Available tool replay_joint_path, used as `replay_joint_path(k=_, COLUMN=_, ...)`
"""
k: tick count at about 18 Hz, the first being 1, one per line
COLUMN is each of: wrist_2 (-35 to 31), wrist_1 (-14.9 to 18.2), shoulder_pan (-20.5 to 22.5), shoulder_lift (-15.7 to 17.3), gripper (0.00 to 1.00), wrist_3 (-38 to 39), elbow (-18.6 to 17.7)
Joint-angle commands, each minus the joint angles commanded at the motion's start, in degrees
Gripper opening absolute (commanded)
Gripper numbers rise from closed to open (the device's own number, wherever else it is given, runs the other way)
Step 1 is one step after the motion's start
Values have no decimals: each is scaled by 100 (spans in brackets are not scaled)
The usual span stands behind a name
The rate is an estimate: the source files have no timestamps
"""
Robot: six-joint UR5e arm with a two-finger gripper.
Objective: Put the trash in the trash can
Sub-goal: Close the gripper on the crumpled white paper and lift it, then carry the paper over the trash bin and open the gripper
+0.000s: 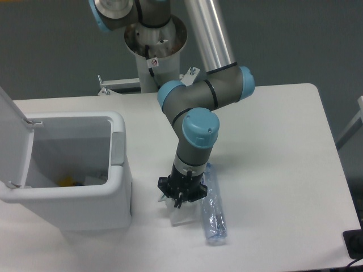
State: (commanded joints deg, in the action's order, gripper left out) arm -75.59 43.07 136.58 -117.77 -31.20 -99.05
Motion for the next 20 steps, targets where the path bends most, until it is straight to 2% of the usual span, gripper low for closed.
replay_joint_path(k=4, wrist_2=114, wrist_1=17, shoulder_pan=0, shoulder_lift=192, gripper=3, wrist_3=26, elbow=105)
replay_joint_path(k=6, wrist_2=586, wrist_1=18, shoulder_pan=78, shoulder_lift=526, gripper=1, wrist_3=35, elbow=158)
replay_joint_path(k=8, wrist_2=1044, wrist_1=18, shoulder_pan=228, shoulder_lift=702, gripper=1, wrist_3=236, elbow=228)
replay_joint_path(k=9, wrist_2=1290, wrist_1=18, shoulder_pan=307, shoulder_lift=782, gripper=1, wrist_3=464, elbow=411)
replay_joint_path(k=13, wrist_2=1406, wrist_1=18, shoulder_pan=430, shoulder_lift=870, gripper=1, wrist_3=1167, elbow=1158)
replay_joint_path(k=16, wrist_2=1949, wrist_1=18, shoulder_pan=571, shoulder_lift=1010, gripper=1, wrist_3=1861, elbow=1651)
replay_joint_path(k=20, wrist_2=2013, wrist_1=9, shoulder_pan=528, shoulder_lift=1712, gripper=1, wrist_3=2802, elbow=1723)
